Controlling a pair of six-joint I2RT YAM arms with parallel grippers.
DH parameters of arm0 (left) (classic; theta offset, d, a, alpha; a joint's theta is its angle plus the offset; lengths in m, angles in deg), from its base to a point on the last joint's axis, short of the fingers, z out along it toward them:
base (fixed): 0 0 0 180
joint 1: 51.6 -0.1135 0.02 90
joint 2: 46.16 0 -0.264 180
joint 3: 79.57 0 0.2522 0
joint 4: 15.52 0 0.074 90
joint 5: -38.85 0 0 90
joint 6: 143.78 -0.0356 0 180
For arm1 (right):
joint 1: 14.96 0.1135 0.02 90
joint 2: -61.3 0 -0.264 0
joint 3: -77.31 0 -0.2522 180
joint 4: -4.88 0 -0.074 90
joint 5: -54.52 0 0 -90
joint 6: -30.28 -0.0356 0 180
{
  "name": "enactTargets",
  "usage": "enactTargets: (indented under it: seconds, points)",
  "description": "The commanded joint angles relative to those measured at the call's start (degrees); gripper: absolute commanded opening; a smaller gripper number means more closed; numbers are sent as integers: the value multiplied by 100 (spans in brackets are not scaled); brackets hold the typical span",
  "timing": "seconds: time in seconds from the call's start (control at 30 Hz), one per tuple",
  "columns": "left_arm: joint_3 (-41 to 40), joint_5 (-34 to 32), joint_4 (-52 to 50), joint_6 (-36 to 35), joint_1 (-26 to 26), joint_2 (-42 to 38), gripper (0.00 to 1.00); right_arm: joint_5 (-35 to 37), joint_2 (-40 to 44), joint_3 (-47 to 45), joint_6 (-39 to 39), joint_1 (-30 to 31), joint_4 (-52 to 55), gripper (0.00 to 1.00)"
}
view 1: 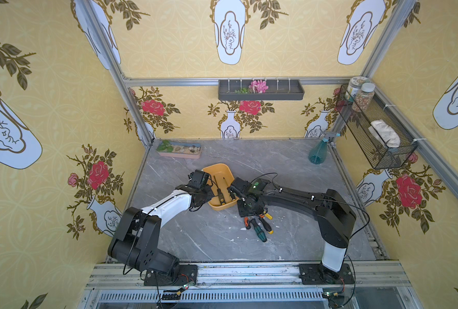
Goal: Put the screwdriver on the desktop into the storage box
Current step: Move the storage box to the center of the board, then pick up the screwdriver from the center of the board.
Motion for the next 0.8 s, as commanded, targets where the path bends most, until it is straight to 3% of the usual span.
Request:
enactTargets:
  seconds: [0.0, 0.1, 0.23, 0.47, 0.77]
  points:
    - [-91, -212, -59, 313, 0, -137, 31, -84, -70, -47, -61, 32, -127, 46]
    - [-76, -300, -59, 440, 0, -302, 43, -95, -207, -15, -48, 22, -251, 43]
    - [-115, -551, -26, 743, -2, -717, 49, -142, -386, 55, -34, 29, -368, 37]
    - [-231, -950, -6, 1091, -10, -1495, 51, 75, -536, 46, -129, 36, -359, 34]
    - [-451, -883, 230, 1509, -37, -1932, 52, 285, -813, 124, -142, 36, -318, 31]
